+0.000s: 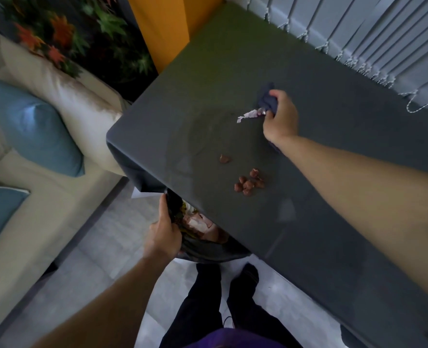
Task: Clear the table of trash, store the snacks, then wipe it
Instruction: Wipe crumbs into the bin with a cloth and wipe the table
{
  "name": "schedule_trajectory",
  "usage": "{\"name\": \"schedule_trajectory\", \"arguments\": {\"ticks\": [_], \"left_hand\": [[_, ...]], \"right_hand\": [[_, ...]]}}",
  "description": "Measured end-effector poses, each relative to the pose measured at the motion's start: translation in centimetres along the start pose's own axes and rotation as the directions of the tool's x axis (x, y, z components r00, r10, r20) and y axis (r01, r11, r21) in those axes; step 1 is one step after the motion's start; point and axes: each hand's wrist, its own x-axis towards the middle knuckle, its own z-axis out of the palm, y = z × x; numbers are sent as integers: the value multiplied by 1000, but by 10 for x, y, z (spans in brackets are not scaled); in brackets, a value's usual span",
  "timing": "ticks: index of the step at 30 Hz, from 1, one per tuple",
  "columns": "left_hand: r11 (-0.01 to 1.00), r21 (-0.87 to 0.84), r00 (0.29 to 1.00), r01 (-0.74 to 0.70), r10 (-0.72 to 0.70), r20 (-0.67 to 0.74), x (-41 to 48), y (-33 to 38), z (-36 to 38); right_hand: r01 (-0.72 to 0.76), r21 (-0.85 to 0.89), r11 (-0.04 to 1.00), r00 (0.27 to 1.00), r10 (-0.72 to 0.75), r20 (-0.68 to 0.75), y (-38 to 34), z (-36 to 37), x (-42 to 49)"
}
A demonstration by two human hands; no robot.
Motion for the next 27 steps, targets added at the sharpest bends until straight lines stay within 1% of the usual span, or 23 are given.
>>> {"name": "schedule_trajectory", "arguments": {"ticks": [2, 4, 5, 6, 7, 8, 9, 11, 12, 13, 14, 15, 17, 18, 19, 20, 22, 23, 24, 25, 27], "left_hand": [[1000, -2, 1000, -7, 7, 5, -1, 0, 0], [1000, 12, 1000, -3, 3, -3, -2, -1, 1], [1000, 16, 1000, -3, 3, -5, -3, -1, 0], [1000, 19, 1000, -3, 3, -1, -5, -1, 0], [1000, 21, 1000, -5, 5, 2, -6, -1, 0], [1000, 25, 1000, -3, 3, 5, -8, 0, 0], [999, 33, 1000, -2, 2, 7, -9, 0, 0], [999, 36, 1000, 0, 0, 0, -11, 0, 0], [999, 33, 1000, 1, -1, -2, -12, 0, 0], [999, 32, 1000, 1, -1, -3, -13, -1, 1], [999, 34, 1000, 0, 0, 0, -15, -1, 1], [1000, 30, 1000, 0, 0, 2, -17, -1, 1], [1000, 15, 1000, 3, -3, -2, -23, 0, 3], [1000, 13, 1000, 0, 0, -5, -25, 1, 3], [1000, 16, 1000, -4, 4, -6, -29, 0, 3], [1000, 21, 1000, -4, 4, -6, -31, 0, 3], [1000, 31, 1000, 8, -8, 0, -32, -3, 4], [999, 32, 1000, 16, -16, 2, -34, -4, 4], [999, 29, 1000, 19, -19, 1, -36, -5, 5], [1000, 22, 1000, 17, -17, -1, -38, -5, 6], [1000, 3, 1000, 11, -11, -2, -42, -4, 8]], "right_hand": [[134, -48, 990, 983, -127, 130, -11, 7, -10], [289, -24, 957, 921, -271, 280, -21, 8, -30], [324, 14, 946, 887, -308, 344, -23, 7, -40], [329, 58, 943, 861, -324, 392, -25, 5, -49], [330, 96, 939, 847, -339, 409, -25, 2, -57], [329, 114, 937, 856, -347, 383, -24, 0, -60], [317, 124, 940, 883, -340, 324, -22, 0, -60], [234, 134, 963, 946, -258, 199, -17, -2, -55], [208, 111, 972, 959, -225, 172, -14, -2, -55], [217, 79, 973, 957, -228, 176, -14, -2, -58], [250, 53, 967, 943, -255, 214, -15, -1, -65], [294, 60, 954, 913, -299, 277, -17, 0, -74], [314, 108, 943, 824, -328, 463, -23, 1, -93], [326, 122, 937, 779, -340, 527, -25, 0, -101], [351, 133, 927, 764, -366, 531, -26, -2, -106], [368, 142, 919, 790, -389, 474, -25, -4, -106], [341, 126, 931, 899, -363, 247, -18, -11, -99], [316, 92, 944, 933, -326, 150, -12, -15, -96], [289, 48, 956, 951, -293, 102, -4, -19, -94], [273, 4, 962, 957, -272, 104, 2, -23, -94], [290, -43, 956, 944, -278, 180, 11, -26, -104]]}}
